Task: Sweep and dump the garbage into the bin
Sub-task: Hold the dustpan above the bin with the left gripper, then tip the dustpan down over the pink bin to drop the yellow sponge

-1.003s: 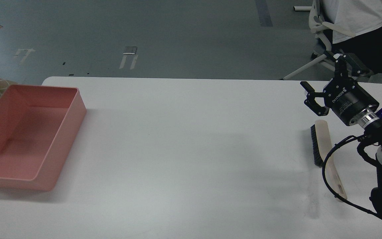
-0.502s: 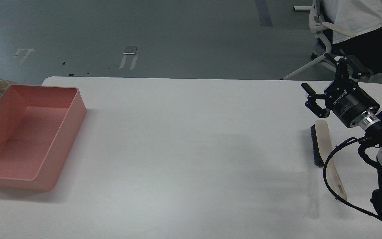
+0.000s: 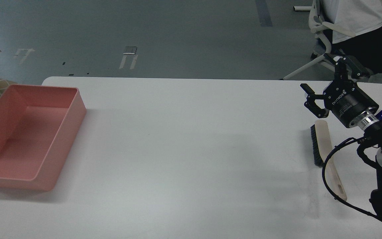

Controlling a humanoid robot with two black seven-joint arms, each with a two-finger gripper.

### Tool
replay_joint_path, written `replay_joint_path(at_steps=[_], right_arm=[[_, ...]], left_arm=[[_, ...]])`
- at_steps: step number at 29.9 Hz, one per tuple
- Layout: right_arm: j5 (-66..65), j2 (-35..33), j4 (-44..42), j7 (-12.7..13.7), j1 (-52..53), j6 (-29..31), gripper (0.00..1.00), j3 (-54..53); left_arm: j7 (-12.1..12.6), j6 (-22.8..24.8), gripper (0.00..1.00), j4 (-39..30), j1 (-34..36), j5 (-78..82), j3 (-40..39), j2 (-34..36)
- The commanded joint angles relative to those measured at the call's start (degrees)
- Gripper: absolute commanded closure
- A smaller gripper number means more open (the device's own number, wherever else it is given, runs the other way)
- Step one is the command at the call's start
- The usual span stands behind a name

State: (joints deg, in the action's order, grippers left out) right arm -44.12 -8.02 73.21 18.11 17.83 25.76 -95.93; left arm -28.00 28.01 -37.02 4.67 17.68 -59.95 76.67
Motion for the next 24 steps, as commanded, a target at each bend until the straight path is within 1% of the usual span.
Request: replay_joint_path(at_steps=[1, 3, 5, 13, 18, 24], right_arm=[[0.0, -0.2, 0.0, 0.0, 0.0, 0.1, 0.0, 0.0], [0.0, -0.2, 0.0, 0.0, 0.0, 0.1, 0.0, 0.0], [0.0, -0.2, 0.0, 0.0, 0.0, 0.1, 0.0, 0.0], [0.0, -0.2, -0.2, -0.8, 0.0, 0.0, 0.0, 0.0], [0.0, -0.3, -0.3, -0.8, -0.1, 0.0, 0.0, -0.4], [0.0, -0.2, -0.3, -0.9, -0.5, 0.0, 0.0, -0.5]], left_arm=[[0.0, 0.0, 0.79, -0.4, 2.2, 5.0, -0.2, 0.5], [0.0, 0.0, 0.79, -0.9, 3.1, 6.9, -0.2, 0.4], [0.0, 0.0, 0.79, -3.0, 4.5, 9.6, -0.1, 0.5], [0.0, 0.0, 0.79, -8.9, 5.1, 16.0, -0.3, 2.1], [0.0, 0.0, 0.79, -9.3, 5.3, 16.6, 0.4, 2.0], [0.0, 0.0, 0.78, -9.3, 5.3, 21.8, 0.8, 1.6]])
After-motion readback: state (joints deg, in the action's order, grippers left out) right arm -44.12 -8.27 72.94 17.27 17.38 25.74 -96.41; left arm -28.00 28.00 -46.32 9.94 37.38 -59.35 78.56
